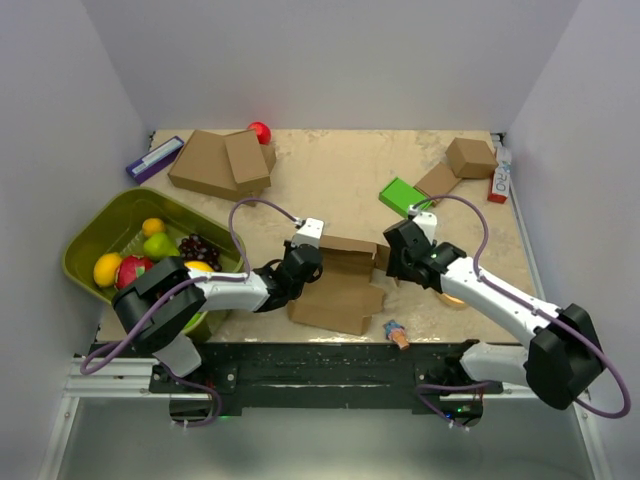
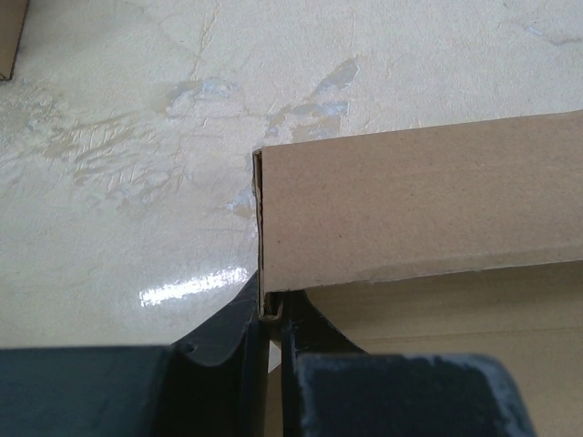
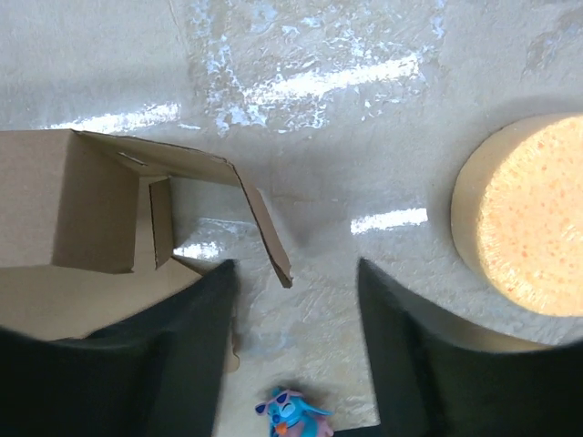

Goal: Fold the paper box

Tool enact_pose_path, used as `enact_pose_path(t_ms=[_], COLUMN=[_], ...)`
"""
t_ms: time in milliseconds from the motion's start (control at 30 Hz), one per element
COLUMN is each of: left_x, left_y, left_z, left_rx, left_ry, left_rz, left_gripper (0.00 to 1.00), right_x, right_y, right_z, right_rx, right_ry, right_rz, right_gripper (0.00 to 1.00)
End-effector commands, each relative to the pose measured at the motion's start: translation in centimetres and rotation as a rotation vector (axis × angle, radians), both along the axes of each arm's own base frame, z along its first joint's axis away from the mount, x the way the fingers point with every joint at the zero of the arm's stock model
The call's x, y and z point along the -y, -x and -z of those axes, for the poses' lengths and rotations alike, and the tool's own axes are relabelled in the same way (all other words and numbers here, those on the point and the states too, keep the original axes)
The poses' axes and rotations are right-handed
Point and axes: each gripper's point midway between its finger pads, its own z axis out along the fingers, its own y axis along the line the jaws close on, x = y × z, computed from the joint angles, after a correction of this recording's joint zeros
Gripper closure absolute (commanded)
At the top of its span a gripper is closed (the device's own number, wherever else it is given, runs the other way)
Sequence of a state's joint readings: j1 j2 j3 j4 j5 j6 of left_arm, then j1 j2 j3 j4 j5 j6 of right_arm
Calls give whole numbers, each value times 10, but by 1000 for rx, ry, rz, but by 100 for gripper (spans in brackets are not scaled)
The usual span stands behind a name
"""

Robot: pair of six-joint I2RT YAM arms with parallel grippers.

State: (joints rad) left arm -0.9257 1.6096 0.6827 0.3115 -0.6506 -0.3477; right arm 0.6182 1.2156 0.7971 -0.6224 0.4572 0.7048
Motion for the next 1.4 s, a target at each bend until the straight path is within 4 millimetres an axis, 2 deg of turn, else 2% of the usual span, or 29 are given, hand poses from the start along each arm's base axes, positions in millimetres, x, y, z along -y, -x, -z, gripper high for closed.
enact_pose_path(t_ms=[0,33,100,133,233,267,433,700,833,900,1067,1267,1333,1367], left_x=[-4,-4,-5,-5,-6,-4,-3,3,7,8,9,7,4,2], left_y=[-2,-2,-2,-2,-3,-4,-1,1,2,2,2,3,3,2], left_z=[-8,-8,-6,-5,-2,-4,-1,-3,-3,-3,-3,0,2,2], left_rx=[21,21,19,19,18,22,36,47,42,40,38,35,33,34], left_ry=[-36,-40,-48,-50,-73,-76,-143,-153,-134,-127,-124,-127,-135,-138], left_rz=[0,-1,-2,-3,-8,-8,-14,-10,-2,0,3,1,-4,-7], left_gripper=[98,98,98,98,98,98,98,99,98,99,98,99,99,99], right_x=[-10,-13,-16,-17,-25,-29,-49,-67,-74,-78,-92,-95,-94,-92], right_y=[-14,-16,-18,-19,-18,-17,-15,-11,-7,-1,1,0,0,-1], right_z=[-1,-4,-9,-15,-24,-25,-33,-27,-18,-10,-9,-5,-10,-18], right_rx=[39,44,51,57,57,51,19,-25,-44,-68,-50,-46,-37,-14], right_ry=[-17,-26,-32,-38,-75,-86,-163,-231,-253,-266,-313,-318,-312,-315], right_rz=[-41,-47,-64,-70,-104,-125,-184,-219,-226,-237,-256,-259,-264,-262], right_gripper=[55,64,75,87,99,100,100,100,99,96,88,78,64,57])
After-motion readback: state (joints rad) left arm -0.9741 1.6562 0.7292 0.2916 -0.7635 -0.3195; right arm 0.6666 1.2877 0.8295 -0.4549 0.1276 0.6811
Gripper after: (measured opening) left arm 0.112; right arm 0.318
